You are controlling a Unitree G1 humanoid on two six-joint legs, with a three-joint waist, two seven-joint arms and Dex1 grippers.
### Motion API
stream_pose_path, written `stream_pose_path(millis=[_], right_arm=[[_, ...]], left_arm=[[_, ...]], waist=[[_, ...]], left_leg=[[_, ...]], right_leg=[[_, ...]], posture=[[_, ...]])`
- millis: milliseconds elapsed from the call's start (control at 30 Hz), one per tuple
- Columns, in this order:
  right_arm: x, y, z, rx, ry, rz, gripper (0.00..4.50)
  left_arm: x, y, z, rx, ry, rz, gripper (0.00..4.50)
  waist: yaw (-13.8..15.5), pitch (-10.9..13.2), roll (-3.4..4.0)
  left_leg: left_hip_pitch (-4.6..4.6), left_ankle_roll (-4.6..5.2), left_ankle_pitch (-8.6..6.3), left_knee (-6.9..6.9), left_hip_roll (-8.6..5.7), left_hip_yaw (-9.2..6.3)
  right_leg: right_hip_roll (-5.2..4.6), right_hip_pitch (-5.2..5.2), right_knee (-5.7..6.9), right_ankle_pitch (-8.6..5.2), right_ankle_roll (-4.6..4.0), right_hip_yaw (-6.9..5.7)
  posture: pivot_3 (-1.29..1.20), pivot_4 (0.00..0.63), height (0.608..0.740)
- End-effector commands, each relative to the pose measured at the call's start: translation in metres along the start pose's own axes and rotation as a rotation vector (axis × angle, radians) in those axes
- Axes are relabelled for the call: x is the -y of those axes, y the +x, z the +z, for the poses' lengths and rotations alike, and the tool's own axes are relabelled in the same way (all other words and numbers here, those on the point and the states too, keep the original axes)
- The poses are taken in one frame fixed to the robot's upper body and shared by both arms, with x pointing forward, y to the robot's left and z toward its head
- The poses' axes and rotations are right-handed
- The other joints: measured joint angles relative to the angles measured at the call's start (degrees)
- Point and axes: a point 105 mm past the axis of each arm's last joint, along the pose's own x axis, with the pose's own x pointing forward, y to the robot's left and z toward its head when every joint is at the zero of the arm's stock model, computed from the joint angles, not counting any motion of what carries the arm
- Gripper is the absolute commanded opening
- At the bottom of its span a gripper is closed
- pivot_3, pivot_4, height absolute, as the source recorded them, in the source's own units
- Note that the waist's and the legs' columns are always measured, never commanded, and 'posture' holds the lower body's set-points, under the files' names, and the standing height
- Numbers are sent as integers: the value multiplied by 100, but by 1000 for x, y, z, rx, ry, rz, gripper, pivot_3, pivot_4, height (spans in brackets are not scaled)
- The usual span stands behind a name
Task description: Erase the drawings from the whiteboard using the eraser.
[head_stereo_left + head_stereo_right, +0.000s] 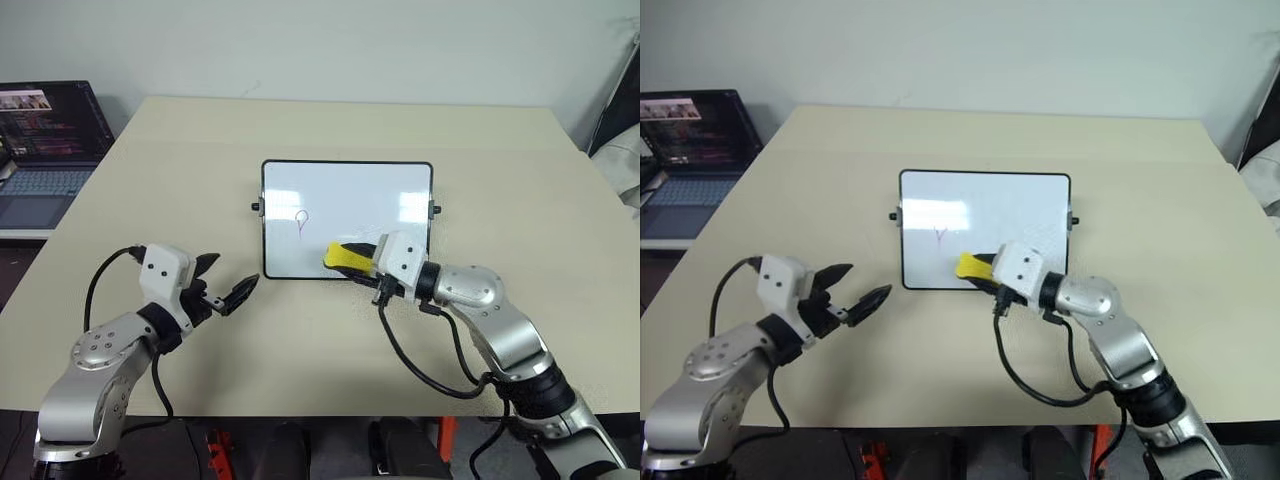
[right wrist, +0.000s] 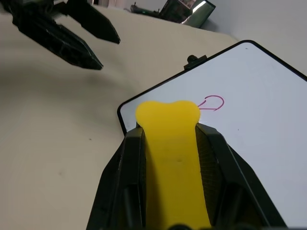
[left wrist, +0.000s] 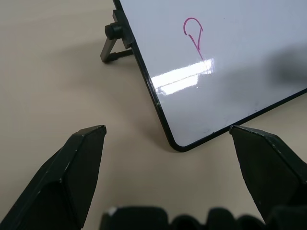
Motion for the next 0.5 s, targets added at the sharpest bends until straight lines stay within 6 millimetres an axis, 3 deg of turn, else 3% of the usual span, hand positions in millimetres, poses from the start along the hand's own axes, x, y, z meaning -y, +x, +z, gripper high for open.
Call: stream_pose_path(millis=[33,167,267,500], right_arm=[[1,4,8,26,-62,18,1104],[16,12,10,24,-95,-49,1104],[34,28,10,1,-140,-132,1104],[54,64,1,-61,-256,-164,1103]], left_arm=[[1,2,9,21,42,-23,4500],[2,3,7,17,41,-32,4500],[4,4,5,13,39,-44,4500],[8,9,1,6,44,-84,4500]], waist=[[0,0,0],[2,0,0],[-22,0,0],[-16,0,0]], left_leg=[[0,0,0,0,0,-1],[-2,0,0,0,0,1],[2,-1,0,2,1,5],[6,-1,1,1,2,14]], right_leg=[[0,0,0,0,0,-1],[-1,0,-2,0,0,2],[0,-3,7,1,-2,5],[2,-5,11,2,-2,9]], posture=[[0,150,740],[0,150,740],[0,150,740],[0,150,740]])
